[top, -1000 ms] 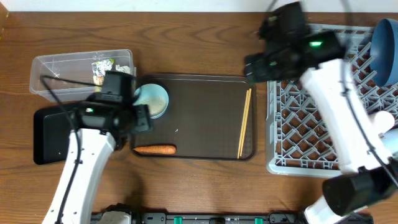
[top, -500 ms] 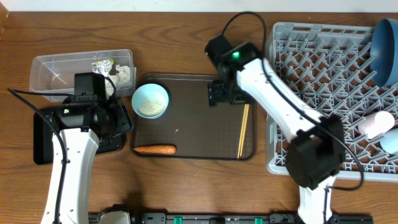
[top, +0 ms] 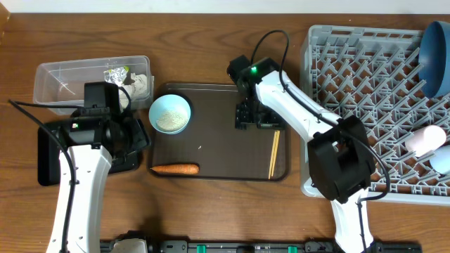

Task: Sort waste into correct bins and load items into the dishwasher rack
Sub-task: 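Reach the right gripper to the tray and grasp one chopstick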

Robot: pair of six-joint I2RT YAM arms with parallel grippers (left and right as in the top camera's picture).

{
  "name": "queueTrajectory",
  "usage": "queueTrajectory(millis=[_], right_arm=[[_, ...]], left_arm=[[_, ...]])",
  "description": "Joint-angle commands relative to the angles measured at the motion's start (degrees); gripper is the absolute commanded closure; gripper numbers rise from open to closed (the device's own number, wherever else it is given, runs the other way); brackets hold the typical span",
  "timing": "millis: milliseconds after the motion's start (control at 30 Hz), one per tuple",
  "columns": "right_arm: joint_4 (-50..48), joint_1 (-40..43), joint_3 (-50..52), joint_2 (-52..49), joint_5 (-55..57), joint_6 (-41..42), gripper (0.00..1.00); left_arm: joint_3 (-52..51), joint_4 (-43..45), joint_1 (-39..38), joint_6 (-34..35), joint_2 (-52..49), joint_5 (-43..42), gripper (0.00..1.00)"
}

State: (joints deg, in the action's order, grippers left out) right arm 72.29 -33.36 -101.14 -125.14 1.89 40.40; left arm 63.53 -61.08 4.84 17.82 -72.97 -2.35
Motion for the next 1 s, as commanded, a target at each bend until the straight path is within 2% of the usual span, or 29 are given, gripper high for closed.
queueTrajectory(millis=[0, 567, 967], right_arm=[[-1.6, -0.8, 3.3, -0.6, -0.2, 2.8, 0.13], [-10.5, -0.8, 12.2, -0.6, -1.5, 2.1, 0.12], [-13.6, -0.8, 12.4, -0.6, -2.1, 0.0, 0.12]], left_arm=[[0.1, -0.2, 0.3, 0.3, 0.5, 0.9, 0.31], [0.1, -0.2, 0.3, 0.3, 0.5, 0.9, 0.31], [0.1, -0.2, 0.3, 0.3, 0.5, 0.9, 0.31]])
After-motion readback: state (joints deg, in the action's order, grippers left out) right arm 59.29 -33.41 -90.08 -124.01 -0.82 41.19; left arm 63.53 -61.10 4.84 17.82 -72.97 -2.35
